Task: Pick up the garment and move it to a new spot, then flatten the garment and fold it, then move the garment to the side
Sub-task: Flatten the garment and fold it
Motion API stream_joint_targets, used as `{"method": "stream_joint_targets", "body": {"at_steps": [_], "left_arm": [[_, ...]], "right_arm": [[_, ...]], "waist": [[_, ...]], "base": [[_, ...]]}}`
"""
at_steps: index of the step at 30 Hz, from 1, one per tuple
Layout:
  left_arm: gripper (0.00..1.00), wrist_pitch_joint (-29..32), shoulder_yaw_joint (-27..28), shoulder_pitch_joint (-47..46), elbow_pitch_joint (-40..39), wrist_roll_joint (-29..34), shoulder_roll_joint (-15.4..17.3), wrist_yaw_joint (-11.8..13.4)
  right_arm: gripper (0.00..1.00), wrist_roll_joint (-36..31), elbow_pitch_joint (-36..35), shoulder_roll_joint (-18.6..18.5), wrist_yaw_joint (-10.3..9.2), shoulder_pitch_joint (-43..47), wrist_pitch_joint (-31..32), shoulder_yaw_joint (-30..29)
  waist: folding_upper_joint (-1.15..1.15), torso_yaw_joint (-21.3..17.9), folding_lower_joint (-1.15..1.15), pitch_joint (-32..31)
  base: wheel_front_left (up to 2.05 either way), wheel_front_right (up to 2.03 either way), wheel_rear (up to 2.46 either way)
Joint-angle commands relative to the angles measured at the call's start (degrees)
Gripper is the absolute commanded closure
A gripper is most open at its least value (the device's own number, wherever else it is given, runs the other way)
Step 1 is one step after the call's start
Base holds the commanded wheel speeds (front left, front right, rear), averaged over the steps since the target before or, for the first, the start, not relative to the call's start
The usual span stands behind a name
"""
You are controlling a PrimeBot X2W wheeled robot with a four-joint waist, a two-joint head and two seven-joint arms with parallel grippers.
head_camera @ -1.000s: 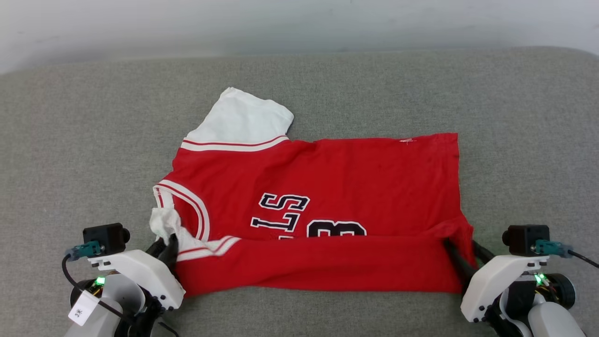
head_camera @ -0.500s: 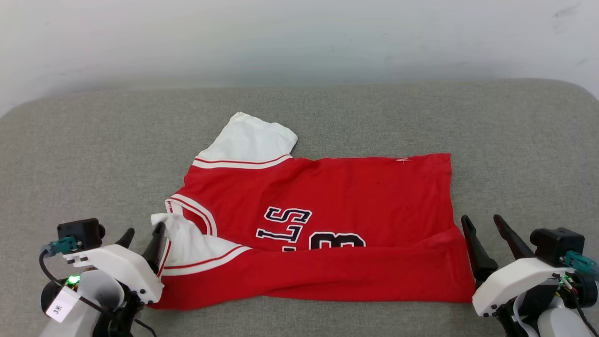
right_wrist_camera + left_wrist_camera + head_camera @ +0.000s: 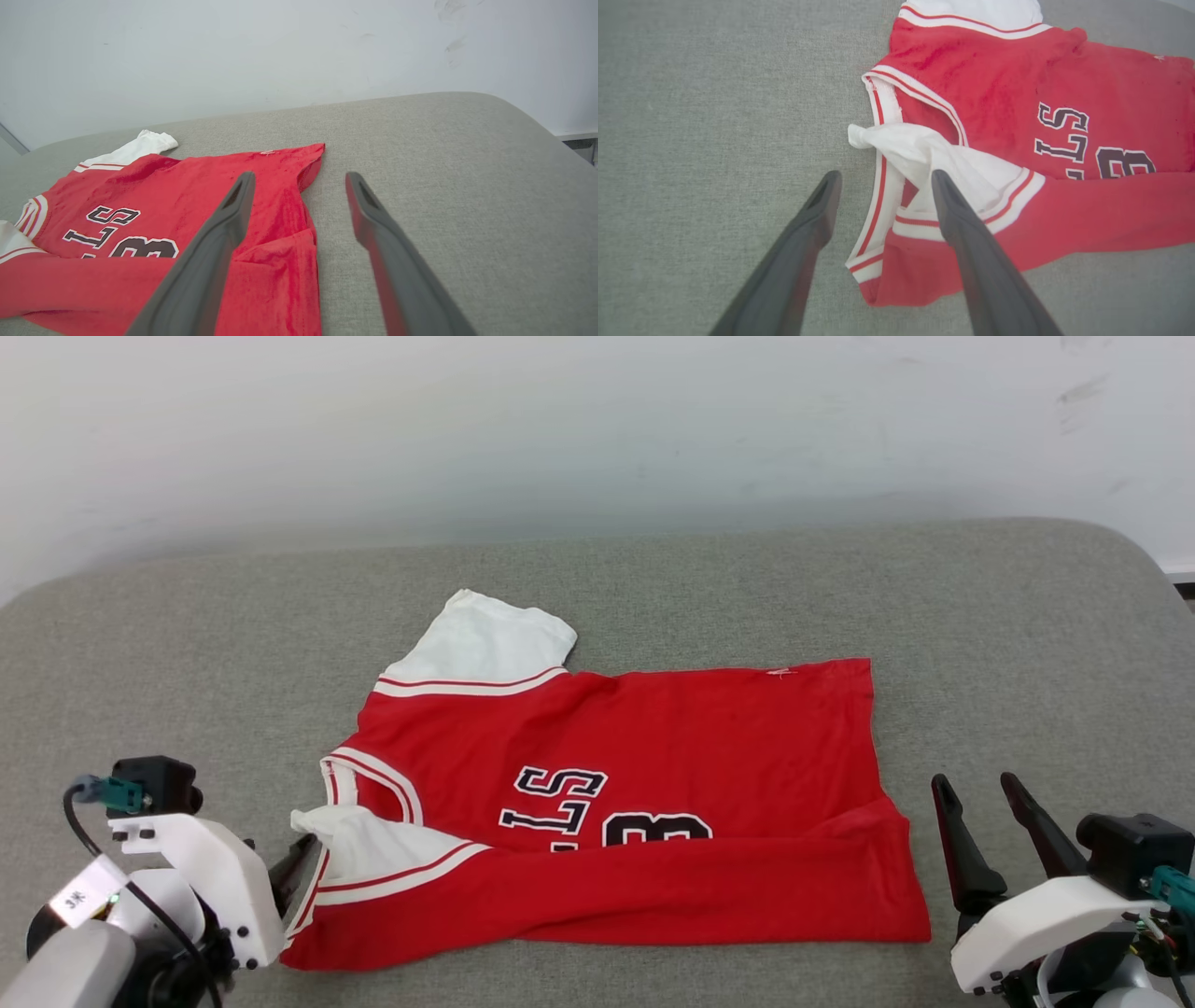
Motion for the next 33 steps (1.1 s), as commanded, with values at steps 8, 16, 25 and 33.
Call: {"method": "stream_joint_targets", "body": {"at_steps": [8, 16, 25, 33], "left_arm": [[0.0, 13.89, -0.22, 3.7, -7.4, -5.16, 4.49, 4.97], [0.0, 16.54, -1.16, 4.66, -3.85, -6.63, 2.72, 7.69], [0.62, 19.0, -4.46, 4.65, 0.64, -7.59, -0.68, 6.15], [1.0, 15.88, -3.23, 3.59, -0.82, -7.35, -0.7, 4.21]], "right_arm": [[0.0, 0.33, -3.65, 1.27, -0.05, 1.75, 2.39, -0.53], [0.0, 1.85, -2.92, 1.51, -0.05, 0.22, 2.91, 0.16], [0.0, 3.55, -1.43, 1.55, -0.05, -0.82, 2.73, -0.01], [0.0, 3.49, -1.64, 0.84, -0.05, -0.45, 5.53, -1.72]], "waist": [[0.0, -1.87, 0.01, 1.19], [0.0, -3.52, 0.01, 3.93], [0.0, -4.06, 0.01, 5.53], [0.0, -3.09, 0.01, 4.85]], "base": [[0.0, 0.0, 0.0], [0.0, 0.0, 0.0], [0.0, 0.0, 0.0], [0.0, 0.0, 0.0]]}}
